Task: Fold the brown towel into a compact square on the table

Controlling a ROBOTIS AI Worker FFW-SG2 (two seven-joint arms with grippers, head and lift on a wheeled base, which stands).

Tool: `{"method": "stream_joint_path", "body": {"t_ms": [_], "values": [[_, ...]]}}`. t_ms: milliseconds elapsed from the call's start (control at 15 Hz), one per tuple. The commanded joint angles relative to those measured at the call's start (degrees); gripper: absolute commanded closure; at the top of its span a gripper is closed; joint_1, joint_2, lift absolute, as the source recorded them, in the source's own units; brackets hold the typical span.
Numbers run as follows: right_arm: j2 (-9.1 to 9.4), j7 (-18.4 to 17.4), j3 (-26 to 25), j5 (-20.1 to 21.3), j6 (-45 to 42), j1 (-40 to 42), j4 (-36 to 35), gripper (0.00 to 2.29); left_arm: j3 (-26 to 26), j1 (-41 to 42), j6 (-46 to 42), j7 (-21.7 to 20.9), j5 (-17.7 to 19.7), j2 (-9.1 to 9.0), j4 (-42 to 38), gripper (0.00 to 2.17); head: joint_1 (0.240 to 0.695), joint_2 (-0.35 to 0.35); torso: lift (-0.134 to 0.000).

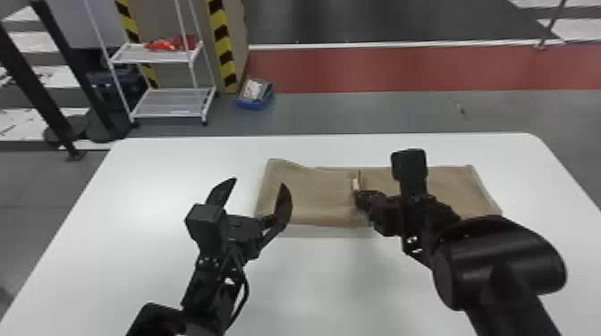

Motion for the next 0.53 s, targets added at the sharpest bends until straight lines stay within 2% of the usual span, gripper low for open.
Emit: {"method": "stream_joint_path", "body": {"t_ms": [0,133,267,400,467], "values": [[-0.17,0.3,-0.65,-0.97,-0.94,0.04,-0.05,1.21,0.08,-0.28,0.0,0.0,0.0,0.0,0.22,0.03,0.695,0.065,-0.116],[-0.43,0.73,-1.27,-1.14,-1.82,1.01,-1.37,1.21,0.26,-0.8,0.0,0.0,0.18,0.09,0.39,0.03,0.695,0.065,-0.116],[-0.78,2.32,-4.08,-2.9,0.82,2.07,-6.82,1.21,0.7,-1.24,0.0,0.09,0.44,0.18,0.31,0.03,0.695,0.063,-0.116],[-1.05,4.95,-9.71,-3.16,6.97,3.3,-14.2,1.21,1.49,-1.33,0.0,0.09,0.79,0.18,-0.05,0.03,0.695,0.06,-0.116],[-1.75,6.27,-13.75,-4.39,9.61,3.56,-17.36,1.21,2.02,-1.07,0.0,0.09,0.97,0.27,-0.48,0.03,0.695,0.055,-0.116]]}}
